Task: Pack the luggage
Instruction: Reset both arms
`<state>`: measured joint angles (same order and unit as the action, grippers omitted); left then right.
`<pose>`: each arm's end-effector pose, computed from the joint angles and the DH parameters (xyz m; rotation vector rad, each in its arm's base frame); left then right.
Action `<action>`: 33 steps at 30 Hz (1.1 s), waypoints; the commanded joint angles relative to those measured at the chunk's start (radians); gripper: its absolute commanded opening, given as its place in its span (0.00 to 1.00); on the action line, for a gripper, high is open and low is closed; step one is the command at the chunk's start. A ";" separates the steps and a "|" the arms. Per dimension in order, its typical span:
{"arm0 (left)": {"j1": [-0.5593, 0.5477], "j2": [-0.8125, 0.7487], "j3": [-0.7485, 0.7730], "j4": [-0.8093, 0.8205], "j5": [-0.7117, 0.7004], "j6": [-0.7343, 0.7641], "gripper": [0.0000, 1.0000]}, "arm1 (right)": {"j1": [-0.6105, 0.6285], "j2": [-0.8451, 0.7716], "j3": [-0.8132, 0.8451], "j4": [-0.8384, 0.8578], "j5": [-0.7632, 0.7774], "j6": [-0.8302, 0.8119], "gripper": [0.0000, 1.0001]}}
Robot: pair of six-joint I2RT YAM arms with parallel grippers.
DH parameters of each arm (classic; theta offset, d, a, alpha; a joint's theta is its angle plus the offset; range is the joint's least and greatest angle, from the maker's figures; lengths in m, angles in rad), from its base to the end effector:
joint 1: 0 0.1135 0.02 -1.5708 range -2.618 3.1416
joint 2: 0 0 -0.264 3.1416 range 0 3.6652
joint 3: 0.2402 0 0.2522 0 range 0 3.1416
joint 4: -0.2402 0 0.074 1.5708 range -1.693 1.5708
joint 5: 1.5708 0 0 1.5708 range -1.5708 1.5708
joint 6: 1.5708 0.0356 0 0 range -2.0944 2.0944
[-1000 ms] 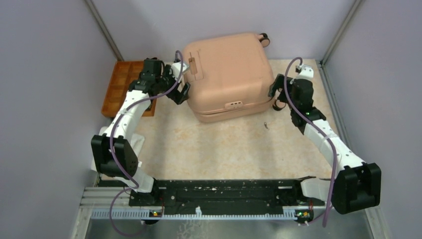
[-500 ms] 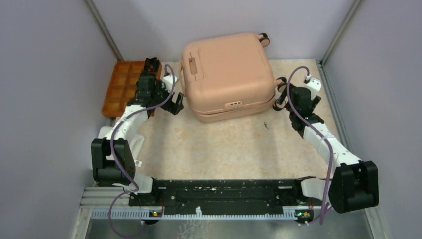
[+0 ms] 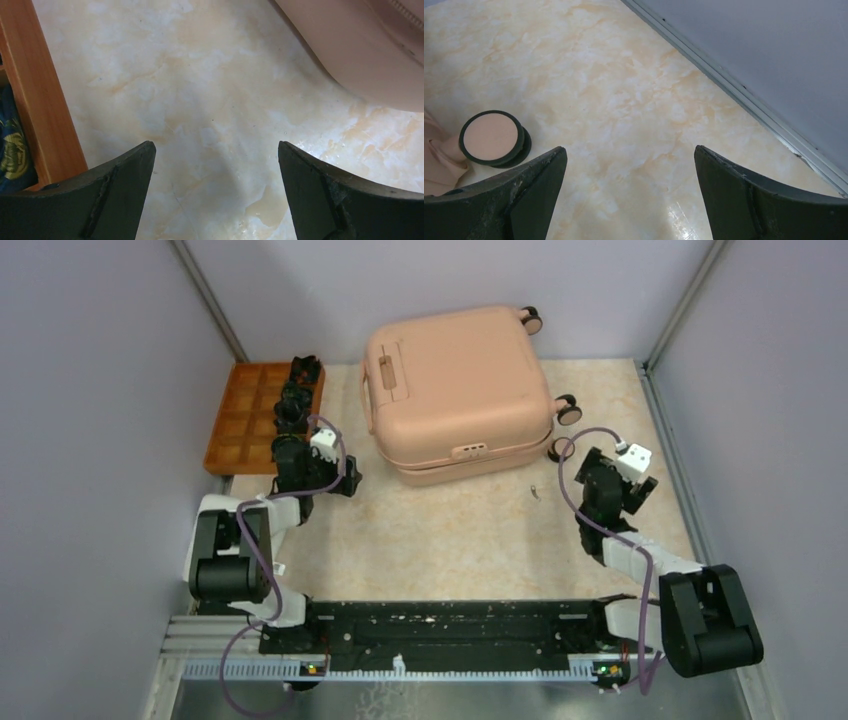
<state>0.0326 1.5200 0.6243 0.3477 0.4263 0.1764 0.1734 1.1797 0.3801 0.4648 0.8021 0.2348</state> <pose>0.2977 -0.0050 0.1680 0.3987 2.0424 -0.3238 0.2274 0.0139 0.1913 0.5807 1.7320 -0.4742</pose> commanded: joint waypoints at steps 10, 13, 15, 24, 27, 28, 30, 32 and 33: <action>0.009 0.082 -0.473 1.144 -0.024 -0.059 0.98 | -0.010 0.003 -0.166 0.490 -0.274 -0.209 0.99; 0.009 0.036 -0.415 0.920 -0.058 -0.067 0.99 | -0.008 0.078 -0.204 0.616 -0.236 -0.218 0.99; 0.009 0.050 -0.343 0.808 -0.090 -0.078 0.99 | -0.008 0.158 -0.212 0.709 -0.245 -0.224 0.99; 0.009 0.052 -0.362 0.859 -0.093 -0.074 0.99 | -0.095 0.299 -0.200 0.803 -0.415 -0.190 0.99; 0.009 0.052 -0.361 0.855 -0.093 -0.075 0.99 | -0.095 0.290 -0.201 0.778 -0.418 -0.184 0.99; 0.009 0.052 -0.362 0.856 -0.093 -0.075 0.99 | -0.094 0.289 -0.207 0.801 -0.414 -0.190 0.99; 0.009 0.052 -0.361 0.854 -0.093 -0.074 0.99 | -0.094 0.275 -0.207 0.769 -0.418 -0.181 0.99; 0.009 0.052 -0.360 0.852 -0.093 -0.075 0.99 | -0.094 0.283 -0.211 0.799 -0.417 -0.188 0.99; 0.009 0.052 -0.360 0.853 -0.094 -0.075 0.99 | -0.094 0.277 -0.210 0.785 -0.420 -0.185 0.99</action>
<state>0.0368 1.5799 0.2539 1.1477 0.3233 0.1169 0.0864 1.4616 0.1577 1.1904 0.4107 0.0376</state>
